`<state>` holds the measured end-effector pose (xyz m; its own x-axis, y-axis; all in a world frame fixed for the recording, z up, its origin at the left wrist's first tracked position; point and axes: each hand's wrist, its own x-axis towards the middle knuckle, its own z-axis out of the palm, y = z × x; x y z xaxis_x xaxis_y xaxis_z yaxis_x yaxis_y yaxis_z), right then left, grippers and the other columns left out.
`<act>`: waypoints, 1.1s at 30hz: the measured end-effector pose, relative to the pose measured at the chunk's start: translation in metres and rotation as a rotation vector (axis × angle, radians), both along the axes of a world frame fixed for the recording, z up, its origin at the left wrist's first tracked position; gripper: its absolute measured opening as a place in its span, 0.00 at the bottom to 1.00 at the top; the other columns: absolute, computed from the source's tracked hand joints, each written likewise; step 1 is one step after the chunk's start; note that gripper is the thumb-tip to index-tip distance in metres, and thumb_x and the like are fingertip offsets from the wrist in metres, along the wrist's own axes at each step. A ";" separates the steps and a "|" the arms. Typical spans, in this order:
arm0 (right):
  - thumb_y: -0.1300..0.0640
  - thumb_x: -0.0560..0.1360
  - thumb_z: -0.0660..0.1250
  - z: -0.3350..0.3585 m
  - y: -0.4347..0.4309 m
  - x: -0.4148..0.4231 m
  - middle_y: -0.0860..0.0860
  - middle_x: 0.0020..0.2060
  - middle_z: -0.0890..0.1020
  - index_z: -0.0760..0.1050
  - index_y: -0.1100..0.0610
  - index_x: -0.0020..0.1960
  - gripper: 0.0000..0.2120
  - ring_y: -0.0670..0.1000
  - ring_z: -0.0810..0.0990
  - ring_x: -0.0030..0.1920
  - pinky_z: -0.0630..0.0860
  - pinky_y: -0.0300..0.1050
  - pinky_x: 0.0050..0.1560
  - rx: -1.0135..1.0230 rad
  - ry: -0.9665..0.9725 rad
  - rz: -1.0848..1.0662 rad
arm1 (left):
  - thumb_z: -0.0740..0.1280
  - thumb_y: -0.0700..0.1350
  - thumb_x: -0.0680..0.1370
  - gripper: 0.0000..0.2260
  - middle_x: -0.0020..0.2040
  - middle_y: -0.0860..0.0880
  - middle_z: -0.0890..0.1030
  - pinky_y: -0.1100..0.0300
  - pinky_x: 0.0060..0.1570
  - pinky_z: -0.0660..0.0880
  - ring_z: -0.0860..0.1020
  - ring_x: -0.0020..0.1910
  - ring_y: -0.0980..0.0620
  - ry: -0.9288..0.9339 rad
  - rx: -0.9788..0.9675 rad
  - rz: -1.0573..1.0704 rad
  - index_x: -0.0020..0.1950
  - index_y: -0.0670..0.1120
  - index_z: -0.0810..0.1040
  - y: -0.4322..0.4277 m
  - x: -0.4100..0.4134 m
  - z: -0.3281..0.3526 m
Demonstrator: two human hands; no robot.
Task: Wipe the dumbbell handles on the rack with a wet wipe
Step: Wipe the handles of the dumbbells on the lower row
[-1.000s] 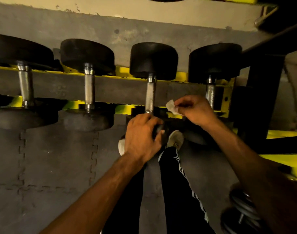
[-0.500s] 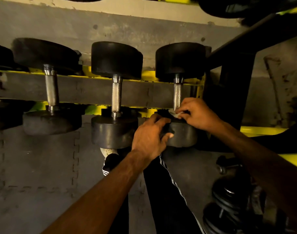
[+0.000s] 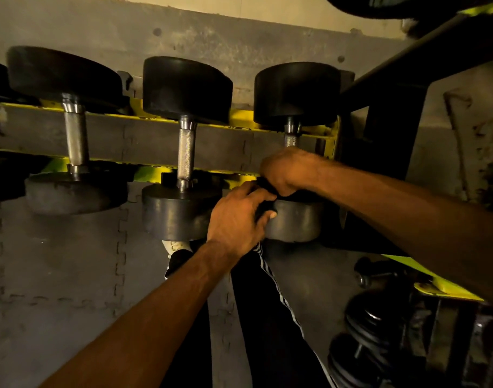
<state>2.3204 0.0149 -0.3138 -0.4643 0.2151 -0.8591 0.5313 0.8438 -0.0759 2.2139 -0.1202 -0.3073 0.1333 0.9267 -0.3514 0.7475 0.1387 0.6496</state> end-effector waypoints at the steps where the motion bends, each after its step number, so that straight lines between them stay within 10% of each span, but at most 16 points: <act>1: 0.54 0.76 0.68 0.003 0.000 0.008 0.52 0.52 0.79 0.76 0.55 0.60 0.13 0.56 0.79 0.58 0.72 0.47 0.47 0.002 0.073 -0.049 | 0.74 0.50 0.75 0.13 0.58 0.50 0.80 0.52 0.51 0.78 0.79 0.55 0.46 -0.001 -0.004 0.005 0.59 0.53 0.81 -0.001 0.000 -0.001; 13: 0.61 0.73 0.74 -0.034 -0.048 0.103 0.47 0.46 0.81 0.83 0.56 0.55 0.11 0.45 0.79 0.48 0.72 0.37 0.49 -0.076 0.473 -1.489 | 0.76 0.45 0.72 0.12 0.55 0.50 0.79 0.53 0.48 0.79 0.78 0.52 0.48 -0.053 0.015 0.085 0.55 0.50 0.82 -0.005 0.005 -0.009; 25: 0.65 0.77 0.67 -0.051 -0.003 0.104 0.59 0.51 0.84 0.82 0.62 0.54 0.08 0.59 0.81 0.56 0.75 0.58 0.63 -0.506 0.219 -1.351 | 0.78 0.46 0.71 0.13 0.55 0.53 0.78 0.57 0.47 0.77 0.79 0.52 0.49 -0.048 -0.018 0.100 0.54 0.51 0.82 -0.001 0.005 -0.009; 33: 0.62 0.76 0.71 -0.053 -0.032 0.110 0.52 0.45 0.84 0.81 0.62 0.59 0.12 0.46 0.81 0.43 0.76 0.35 0.38 -0.210 0.556 -1.690 | 0.79 0.46 0.69 0.12 0.51 0.53 0.79 0.59 0.44 0.74 0.79 0.49 0.49 -0.071 -0.027 0.078 0.50 0.51 0.83 0.005 0.002 -0.009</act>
<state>2.4302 -0.0168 -0.3667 -0.0935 0.6346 -0.7672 0.5991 -0.5795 -0.5525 2.2155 -0.1151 -0.3165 0.0865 0.9257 -0.3682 0.6856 0.2128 0.6962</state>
